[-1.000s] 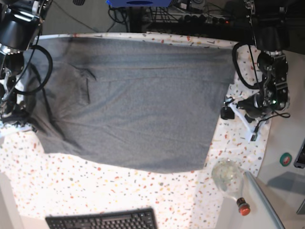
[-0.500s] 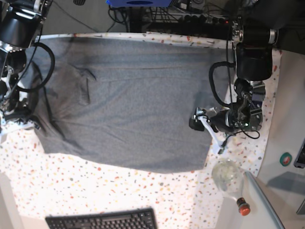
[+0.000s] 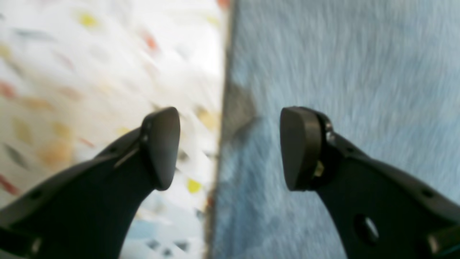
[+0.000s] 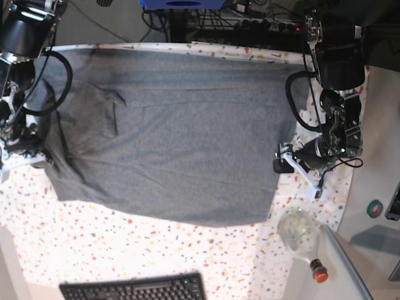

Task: Layout the t-shirt on the table in an organized manner, then fold the t-shirt properly
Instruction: 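Move the left gripper down along the shirt side and grasp it, then fold the grasped shirt side inward with the left gripper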

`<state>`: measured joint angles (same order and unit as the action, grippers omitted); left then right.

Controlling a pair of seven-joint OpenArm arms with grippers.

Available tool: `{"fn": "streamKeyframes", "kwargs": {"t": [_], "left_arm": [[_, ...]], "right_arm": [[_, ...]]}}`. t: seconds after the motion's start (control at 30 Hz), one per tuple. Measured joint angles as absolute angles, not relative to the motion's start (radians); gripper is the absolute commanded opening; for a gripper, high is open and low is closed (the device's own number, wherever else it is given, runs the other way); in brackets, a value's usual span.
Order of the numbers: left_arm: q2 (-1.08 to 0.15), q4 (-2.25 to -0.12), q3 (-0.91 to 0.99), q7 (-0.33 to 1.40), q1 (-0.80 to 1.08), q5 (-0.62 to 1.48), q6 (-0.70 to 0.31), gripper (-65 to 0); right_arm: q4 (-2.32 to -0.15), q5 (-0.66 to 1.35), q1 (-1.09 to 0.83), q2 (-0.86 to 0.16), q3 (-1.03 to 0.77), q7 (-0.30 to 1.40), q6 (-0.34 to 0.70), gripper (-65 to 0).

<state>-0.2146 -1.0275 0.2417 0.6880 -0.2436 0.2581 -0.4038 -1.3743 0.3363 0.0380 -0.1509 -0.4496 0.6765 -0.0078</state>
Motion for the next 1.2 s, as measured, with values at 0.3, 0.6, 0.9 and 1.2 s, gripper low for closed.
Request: {"fn": "streamKeyframes", "kwargs": {"t": [0.3,0.6,0.9,1.2], "left_arm": [[-0.232,-0.847,0.2,0.66,-0.322,0.261,-0.402,-15.6],[-0.199,-0.849,0.129,0.641,-0.327,0.265,-0.4,-20.2],[-0.201,-0.9,0.131,0.693,-0.3,0.266,-0.405,-65.0],[-0.21,-1.345,0.13,0.791,-0.078,0.262,-0.35,-65.0]], "right_arm": [[-1.374,0.337,0.038,-0.15,-0.445,0.677,-0.008,-65.0],[-1.374,0.336,0.038,-0.15,-0.446,0.677,-0.008,-65.0],[-1.374,0.336,0.021,-0.15,-0.451,0.678,-0.008,-65.0],[-1.373,0.336,0.022,-0.151,-0.45,0.674,-0.008,-65.0]]}}
